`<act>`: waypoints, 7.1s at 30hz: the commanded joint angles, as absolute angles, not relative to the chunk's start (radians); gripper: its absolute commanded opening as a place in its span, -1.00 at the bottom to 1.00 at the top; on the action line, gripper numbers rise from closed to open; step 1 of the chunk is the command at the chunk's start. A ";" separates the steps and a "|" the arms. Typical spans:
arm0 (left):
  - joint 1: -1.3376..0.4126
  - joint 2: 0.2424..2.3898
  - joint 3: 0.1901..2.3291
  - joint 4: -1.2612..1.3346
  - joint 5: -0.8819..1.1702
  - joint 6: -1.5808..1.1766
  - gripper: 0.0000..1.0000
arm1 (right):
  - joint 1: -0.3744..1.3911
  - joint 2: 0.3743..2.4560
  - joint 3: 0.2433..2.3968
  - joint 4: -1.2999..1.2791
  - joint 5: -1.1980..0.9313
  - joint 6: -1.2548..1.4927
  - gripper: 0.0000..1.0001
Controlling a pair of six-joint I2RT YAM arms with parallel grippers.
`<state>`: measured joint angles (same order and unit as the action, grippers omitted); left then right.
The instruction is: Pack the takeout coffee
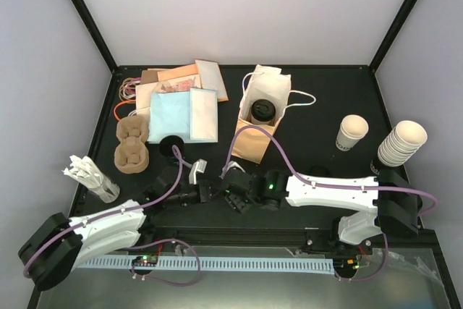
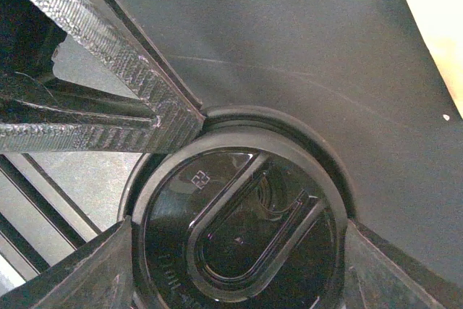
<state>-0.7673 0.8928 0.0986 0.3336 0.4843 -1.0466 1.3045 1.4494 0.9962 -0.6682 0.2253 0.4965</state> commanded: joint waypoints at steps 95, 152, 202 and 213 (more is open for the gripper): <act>-0.749 0.552 0.427 -0.556 0.411 -0.779 -0.10 | 1.284 1.575 1.226 -0.916 0.205 0.405 0.65; -0.785 0.686 0.543 -0.618 0.372 -0.685 0.14 | 1.193 1.445 1.316 -0.992 0.206 0.410 1.00; -1.170 1.645 1.341 -0.950 -0.133 -0.384 0.69 | 0.626 0.894 0.425 -0.234 -0.425 0.693 0.42; -1.161 1.650 1.331 -0.950 -0.102 -0.380 0.69 | 0.621 0.975 0.429 -0.181 -0.479 0.695 0.41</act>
<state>-1.1706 1.6485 1.3060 -0.9386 -0.1257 -0.3950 0.6296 0.9661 0.4305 -0.2310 -0.4461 0.7040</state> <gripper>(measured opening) 0.834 0.707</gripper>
